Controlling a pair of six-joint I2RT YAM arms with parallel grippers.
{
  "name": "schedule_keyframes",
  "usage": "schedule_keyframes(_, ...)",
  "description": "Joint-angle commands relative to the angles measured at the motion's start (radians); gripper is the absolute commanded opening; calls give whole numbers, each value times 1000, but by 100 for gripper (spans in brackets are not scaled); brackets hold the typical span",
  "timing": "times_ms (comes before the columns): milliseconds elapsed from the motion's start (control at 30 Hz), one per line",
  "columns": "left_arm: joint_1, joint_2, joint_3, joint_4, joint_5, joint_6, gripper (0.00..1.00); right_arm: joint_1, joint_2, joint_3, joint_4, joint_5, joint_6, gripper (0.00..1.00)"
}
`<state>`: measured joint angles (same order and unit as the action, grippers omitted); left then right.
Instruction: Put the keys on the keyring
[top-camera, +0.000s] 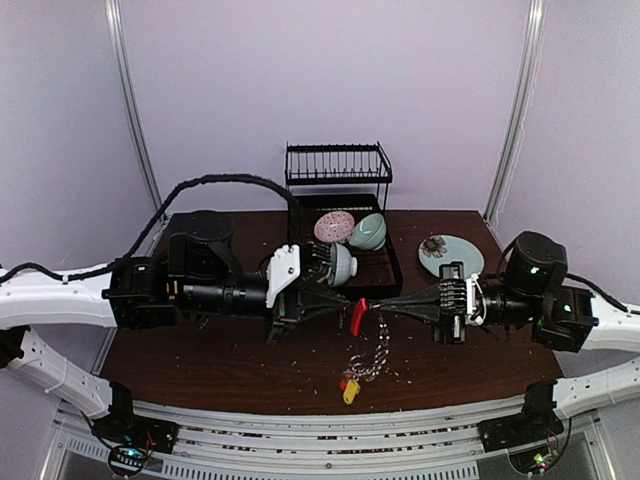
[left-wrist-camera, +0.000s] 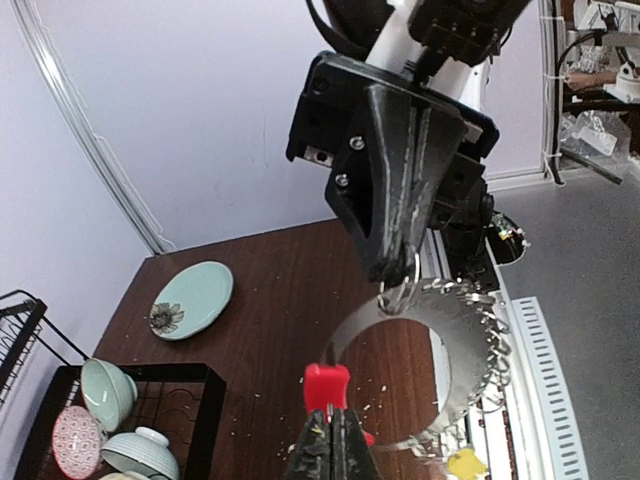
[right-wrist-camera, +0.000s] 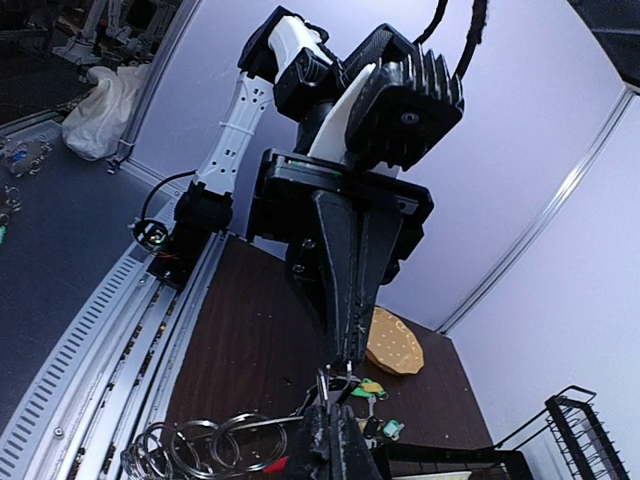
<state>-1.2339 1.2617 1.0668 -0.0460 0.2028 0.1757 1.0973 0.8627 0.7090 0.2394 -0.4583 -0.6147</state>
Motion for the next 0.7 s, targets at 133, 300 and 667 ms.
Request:
schedule_keyframes(133, -89, -28, -48, 136, -163, 225, 0, -17, 47, 78, -176, -166, 138, 0)
schedule_keyframes(300, -130, -64, -116, 235, -150, 351, 0, -16, 58, 88, -168, -161, 147, 0)
schedule_keyframes(667, -197, -63, -171, 341, -285, 553, 0, -16, 124, 172, -246, -180, 233, 0)
